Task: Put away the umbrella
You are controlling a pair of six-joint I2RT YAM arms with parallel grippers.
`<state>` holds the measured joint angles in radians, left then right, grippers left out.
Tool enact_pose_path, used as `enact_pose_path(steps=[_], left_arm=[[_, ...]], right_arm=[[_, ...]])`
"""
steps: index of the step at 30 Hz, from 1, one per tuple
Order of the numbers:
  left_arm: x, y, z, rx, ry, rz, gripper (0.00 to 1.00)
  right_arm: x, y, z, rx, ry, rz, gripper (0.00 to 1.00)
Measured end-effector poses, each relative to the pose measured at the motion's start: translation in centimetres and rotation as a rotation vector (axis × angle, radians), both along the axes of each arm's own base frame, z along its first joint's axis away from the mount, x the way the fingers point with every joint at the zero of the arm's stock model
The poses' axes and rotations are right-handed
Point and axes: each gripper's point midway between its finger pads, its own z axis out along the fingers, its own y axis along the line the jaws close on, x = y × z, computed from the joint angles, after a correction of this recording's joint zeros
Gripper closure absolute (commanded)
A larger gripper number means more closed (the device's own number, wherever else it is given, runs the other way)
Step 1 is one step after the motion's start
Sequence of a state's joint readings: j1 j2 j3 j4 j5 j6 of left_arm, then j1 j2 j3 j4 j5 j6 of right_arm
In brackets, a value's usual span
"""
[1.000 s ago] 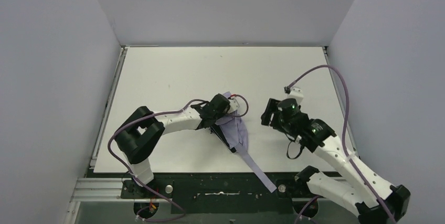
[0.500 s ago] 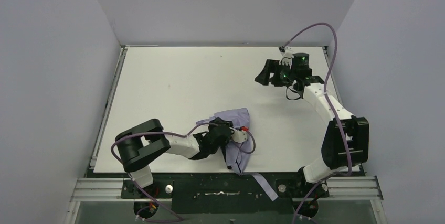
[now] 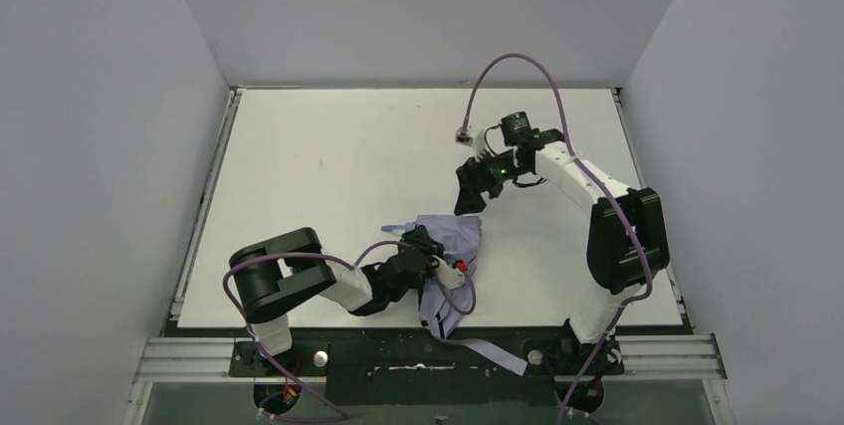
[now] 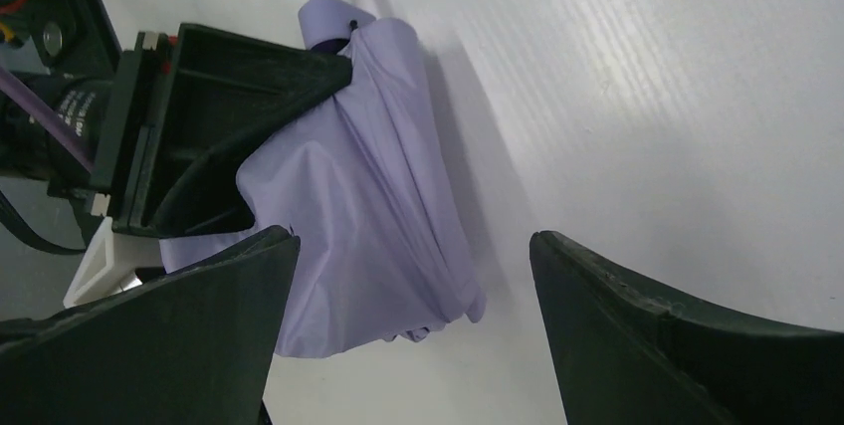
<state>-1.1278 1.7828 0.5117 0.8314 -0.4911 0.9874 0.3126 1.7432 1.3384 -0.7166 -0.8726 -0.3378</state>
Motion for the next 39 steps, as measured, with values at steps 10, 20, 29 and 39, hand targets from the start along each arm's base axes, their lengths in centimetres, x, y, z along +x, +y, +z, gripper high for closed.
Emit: enact_pose_path(steps=[10, 20, 29, 39], left_arm=[[-0.1, -0.2, 0.1, 0.007, -0.008, -0.019, 1.00], [-0.4, -0.5, -0.1, 0.009, 0.002, -0.040, 1.00], [-0.4, -0.4, -0.2, 0.002, 0.022, -0.024, 1.00], [-1.1, 1.1, 4.8, -0.147, 0.104, 0.032, 0.20]], right_arm=[[-4.4, 0.5, -3.8, -0.088, 0.061, 0.145, 0.10], [-7.8, 0.0, -8.9, -0.192, 0.174, 0.176, 0.17], [-8.2, 0.3, -10.2, -0.237, 0.187, 0.176, 0.72], [-7.6, 1.0, -10.3, -0.239, 0.143, 0.139, 0.82]])
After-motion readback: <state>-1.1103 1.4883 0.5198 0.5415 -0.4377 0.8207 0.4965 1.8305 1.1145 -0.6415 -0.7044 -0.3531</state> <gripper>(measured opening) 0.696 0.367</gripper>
